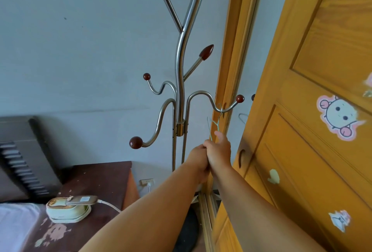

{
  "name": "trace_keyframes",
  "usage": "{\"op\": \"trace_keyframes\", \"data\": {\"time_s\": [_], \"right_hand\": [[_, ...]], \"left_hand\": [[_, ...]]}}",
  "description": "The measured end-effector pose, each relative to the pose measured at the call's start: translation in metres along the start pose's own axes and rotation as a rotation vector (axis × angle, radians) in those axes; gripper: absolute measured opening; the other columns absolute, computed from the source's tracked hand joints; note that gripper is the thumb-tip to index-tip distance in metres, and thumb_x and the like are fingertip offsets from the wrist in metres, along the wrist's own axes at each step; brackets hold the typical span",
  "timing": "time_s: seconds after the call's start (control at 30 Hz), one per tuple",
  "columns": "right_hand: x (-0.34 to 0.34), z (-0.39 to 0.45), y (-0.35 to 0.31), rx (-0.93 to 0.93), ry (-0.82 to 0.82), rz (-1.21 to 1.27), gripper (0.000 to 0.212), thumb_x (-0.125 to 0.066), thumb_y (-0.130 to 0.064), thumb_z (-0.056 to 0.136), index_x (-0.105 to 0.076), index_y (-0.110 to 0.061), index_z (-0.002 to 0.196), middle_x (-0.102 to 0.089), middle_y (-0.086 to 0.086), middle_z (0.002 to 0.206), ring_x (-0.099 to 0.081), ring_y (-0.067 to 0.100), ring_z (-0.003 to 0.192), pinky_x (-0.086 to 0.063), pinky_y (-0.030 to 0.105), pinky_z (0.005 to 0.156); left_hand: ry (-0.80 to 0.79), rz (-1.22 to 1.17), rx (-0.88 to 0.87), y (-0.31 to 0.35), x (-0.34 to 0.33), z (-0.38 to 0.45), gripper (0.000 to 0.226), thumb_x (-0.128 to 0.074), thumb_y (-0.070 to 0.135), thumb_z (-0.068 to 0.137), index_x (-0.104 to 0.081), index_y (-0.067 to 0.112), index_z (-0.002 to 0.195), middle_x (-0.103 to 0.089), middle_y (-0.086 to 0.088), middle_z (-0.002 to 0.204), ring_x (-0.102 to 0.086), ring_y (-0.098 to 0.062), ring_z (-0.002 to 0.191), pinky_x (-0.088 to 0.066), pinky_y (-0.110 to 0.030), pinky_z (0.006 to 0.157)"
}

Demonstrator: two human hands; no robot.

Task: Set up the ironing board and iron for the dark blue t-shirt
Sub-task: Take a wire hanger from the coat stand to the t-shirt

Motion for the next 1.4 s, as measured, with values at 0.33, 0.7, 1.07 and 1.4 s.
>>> {"op": "trace_keyframes", "data": {"time_s": [0.33, 0.7, 1.07, 1.4], "right_hand": [[0.000, -0.053, 0.003, -0.020, 0.187, -0.094, 0.035, -0.060, -0.023, 0.088, -0.061, -0.022, 0.123, -0.058, 0.004, 0.128, -0.054, 0.029, 0.118, -0.044, 0.047, 0.099], [-0.042, -0.166, 0.060, -0.125, 0.093, -0.174, 0.029, -0.059, -0.027, 0.090, -0.065, -0.014, 0.116, -0.067, 0.009, 0.118, -0.059, 0.034, 0.114, -0.046, 0.047, 0.098], [-0.128, -0.375, 0.059, 0.013, -0.215, -0.281, 0.022, -0.057, -0.023, 0.087, -0.064, -0.024, 0.108, -0.066, 0.001, 0.115, -0.056, 0.028, 0.114, -0.038, 0.047, 0.102], [-0.198, -0.546, 0.047, 0.445, -0.736, -0.329, 0.012, -0.053, -0.032, 0.090, -0.064, -0.026, 0.089, -0.066, -0.006, 0.095, -0.059, 0.022, 0.098, -0.041, 0.043, 0.093]], "left_hand": [[0.073, 0.077, -0.044, -0.015, 0.024, -0.050, 0.026, -0.044, 0.011, 0.103, -0.070, 0.012, 0.106, -0.073, -0.013, 0.101, -0.071, -0.022, 0.085, -0.060, -0.028, 0.064], [0.170, 0.103, 0.075, -0.082, 0.117, -0.122, 0.039, -0.032, 0.015, 0.107, -0.052, 0.003, 0.139, -0.064, -0.017, 0.126, -0.060, -0.031, 0.118, -0.053, -0.038, 0.093], [0.395, -0.199, -0.169, -0.128, 0.264, -0.297, 0.027, -0.053, 0.005, 0.097, -0.070, 0.002, 0.118, -0.068, -0.017, 0.097, -0.062, -0.026, 0.080, -0.050, -0.033, 0.069], [0.827, -0.499, -0.512, -0.149, 0.381, -0.471, 0.027, -0.051, 0.002, 0.095, -0.069, 0.016, 0.110, -0.070, -0.006, 0.096, -0.063, -0.015, 0.074, -0.050, -0.031, 0.075]]}}
Point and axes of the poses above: each hand's wrist, its own z-axis towards the middle knuckle, its own x-axis out of the back of the hand, y = z × x, the point moved 2 cm from there along z, towards the middle knuckle
